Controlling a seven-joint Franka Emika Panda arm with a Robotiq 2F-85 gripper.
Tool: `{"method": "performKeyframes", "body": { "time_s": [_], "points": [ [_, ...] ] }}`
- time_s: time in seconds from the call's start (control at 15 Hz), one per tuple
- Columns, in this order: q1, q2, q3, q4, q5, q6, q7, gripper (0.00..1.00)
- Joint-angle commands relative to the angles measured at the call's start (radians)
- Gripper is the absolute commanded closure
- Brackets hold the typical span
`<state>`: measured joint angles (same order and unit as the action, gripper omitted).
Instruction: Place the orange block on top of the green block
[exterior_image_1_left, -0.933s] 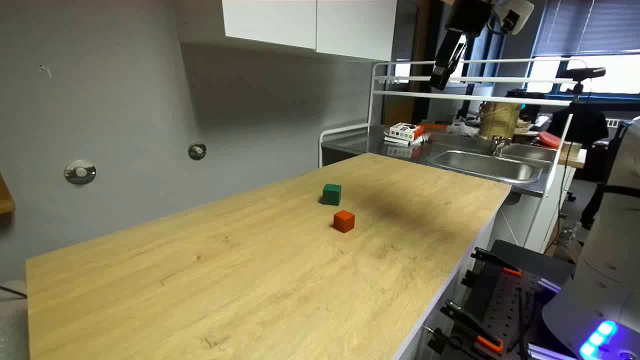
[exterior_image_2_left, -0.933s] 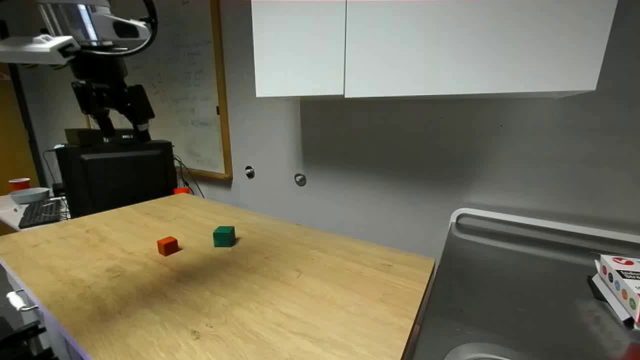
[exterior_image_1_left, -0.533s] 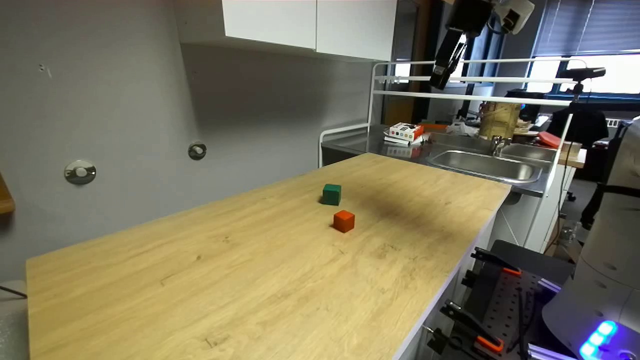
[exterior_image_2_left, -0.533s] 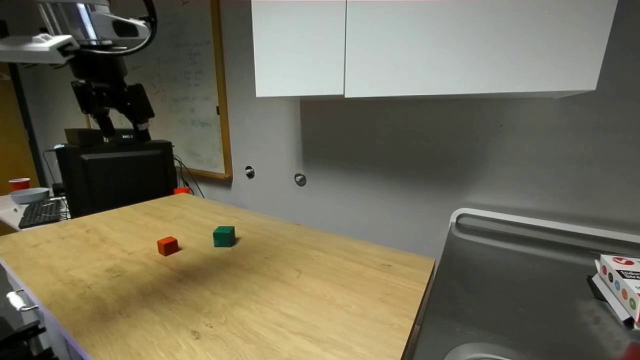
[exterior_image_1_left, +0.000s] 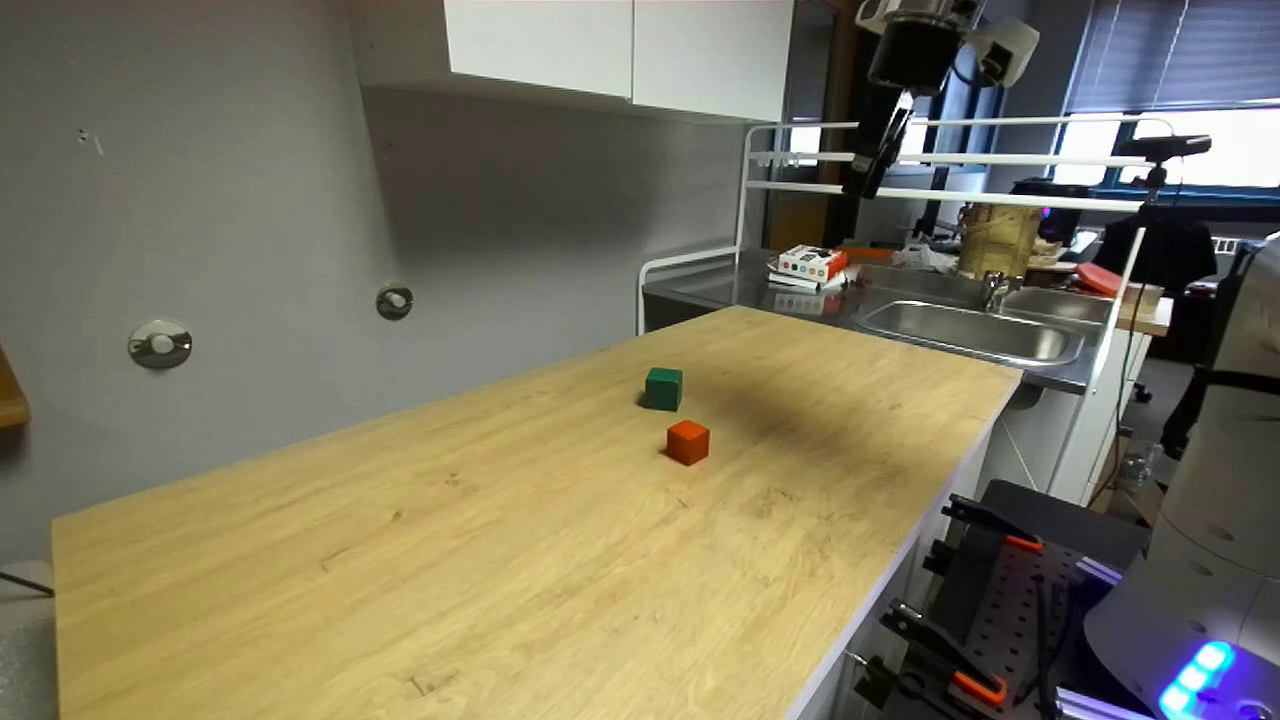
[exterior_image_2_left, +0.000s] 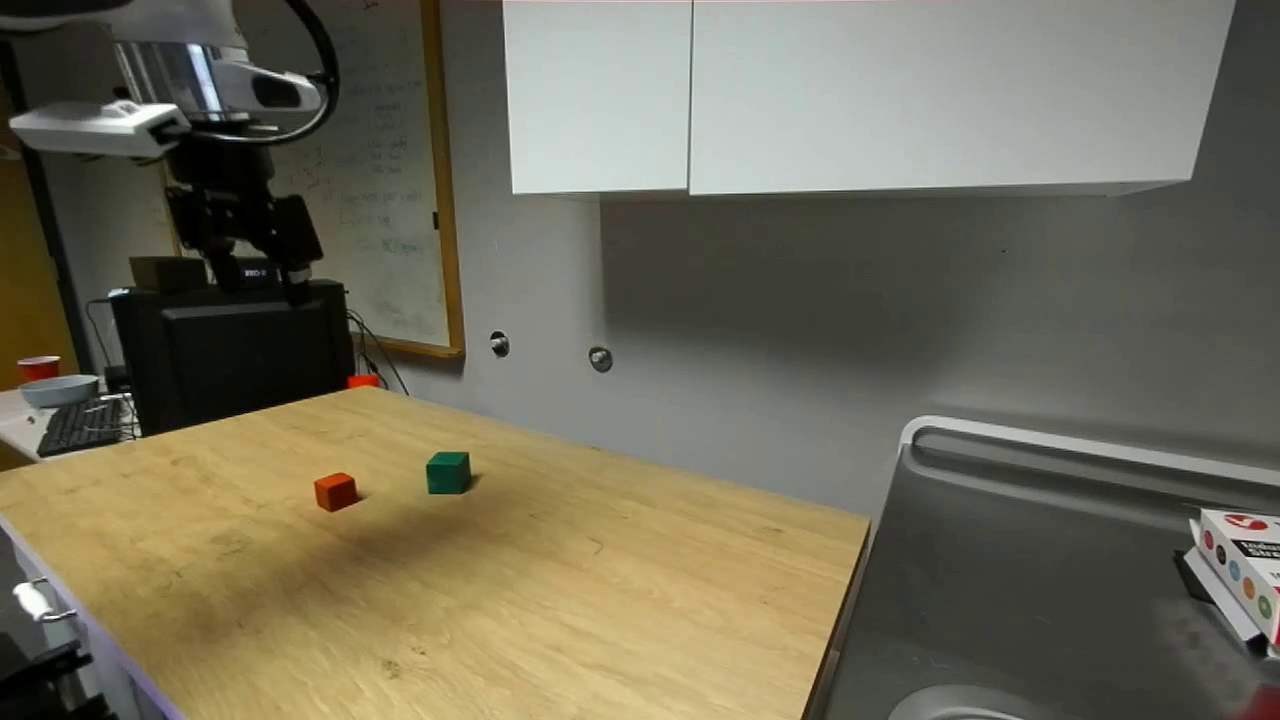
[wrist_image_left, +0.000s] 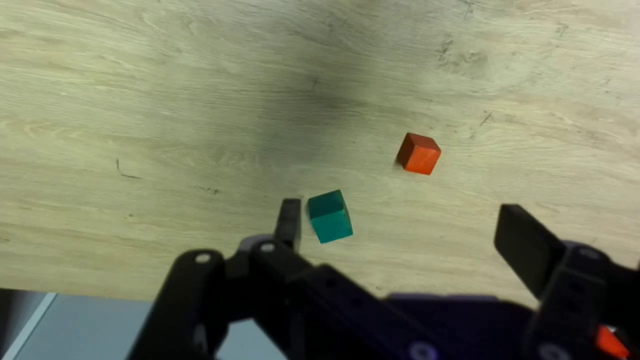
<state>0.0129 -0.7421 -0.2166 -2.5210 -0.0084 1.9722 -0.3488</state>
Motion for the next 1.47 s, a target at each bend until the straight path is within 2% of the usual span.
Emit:
{"method": "performKeyframes", "body": {
  "time_s": [0.0,0.27,0.53,0.87,1.07,1.4],
  "points": [
    [0.046,0.198,0.03,0.048,0.056,0.065,0.02,0.0],
    [0.1,0.441,0.079,0.103,0.137,0.148,0.014,0.0],
    [0.111,0.677,0.131,0.205,0.207,0.151,-0.01,0.0],
    [0.068,0.911,0.193,0.351,0.286,0.133,-0.024,0.0],
    [0.034,1.01,0.225,0.427,0.323,0.129,-0.01,0.0],
    [-0.01,1.123,0.256,0.508,0.32,0.13,0.031,0.0]
  ]
}}
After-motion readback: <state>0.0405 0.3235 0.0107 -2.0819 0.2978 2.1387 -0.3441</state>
